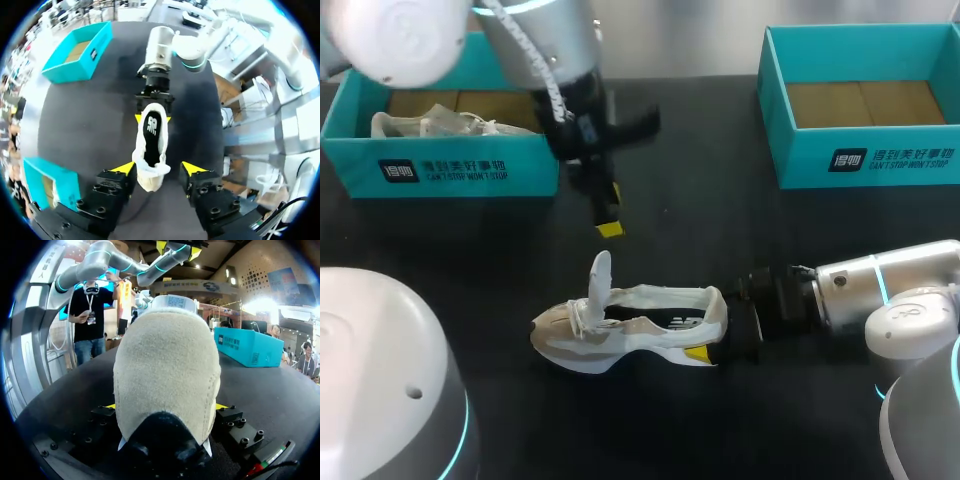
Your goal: Take the shoe out of the shoebox, open the shoe tongue, remove and reinsert the insole, then place the shoe into the shoebox
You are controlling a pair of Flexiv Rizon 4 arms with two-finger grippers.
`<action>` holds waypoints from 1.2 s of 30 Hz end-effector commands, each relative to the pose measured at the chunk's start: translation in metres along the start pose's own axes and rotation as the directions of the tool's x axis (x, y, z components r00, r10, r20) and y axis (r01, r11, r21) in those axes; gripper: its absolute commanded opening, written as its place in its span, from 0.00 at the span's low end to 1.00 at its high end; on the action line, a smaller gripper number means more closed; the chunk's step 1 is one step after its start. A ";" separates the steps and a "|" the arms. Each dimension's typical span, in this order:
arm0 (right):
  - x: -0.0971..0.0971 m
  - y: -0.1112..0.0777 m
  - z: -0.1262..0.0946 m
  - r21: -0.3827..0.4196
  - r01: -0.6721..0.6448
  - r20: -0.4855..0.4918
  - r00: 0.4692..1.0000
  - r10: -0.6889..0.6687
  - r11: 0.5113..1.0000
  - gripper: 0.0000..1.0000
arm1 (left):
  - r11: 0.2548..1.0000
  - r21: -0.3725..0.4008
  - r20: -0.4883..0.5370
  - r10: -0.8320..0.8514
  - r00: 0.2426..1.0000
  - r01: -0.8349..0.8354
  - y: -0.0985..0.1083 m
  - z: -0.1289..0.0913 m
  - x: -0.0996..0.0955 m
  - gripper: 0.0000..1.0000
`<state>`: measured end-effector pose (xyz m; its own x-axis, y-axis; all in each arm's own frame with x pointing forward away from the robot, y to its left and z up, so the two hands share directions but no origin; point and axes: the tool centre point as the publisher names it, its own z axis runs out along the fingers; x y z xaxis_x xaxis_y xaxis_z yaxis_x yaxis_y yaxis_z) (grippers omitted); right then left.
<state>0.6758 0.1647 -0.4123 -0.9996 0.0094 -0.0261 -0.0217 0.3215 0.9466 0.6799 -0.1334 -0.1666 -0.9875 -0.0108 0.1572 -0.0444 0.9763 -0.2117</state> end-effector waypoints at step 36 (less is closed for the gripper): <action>0.000 0.001 0.001 0.005 0.000 0.000 1.000 0.000 1.000 0.00 | 0.910 -0.036 -0.015 0.413 0.910 -0.414 -0.023 0.082 -0.006 0.00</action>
<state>0.6758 0.1646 -0.4124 -0.9996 0.0095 -0.0260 -0.0216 0.3215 0.9467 0.6769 -0.1803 -0.2409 -0.9129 0.3988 0.0871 0.3740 0.9027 -0.2129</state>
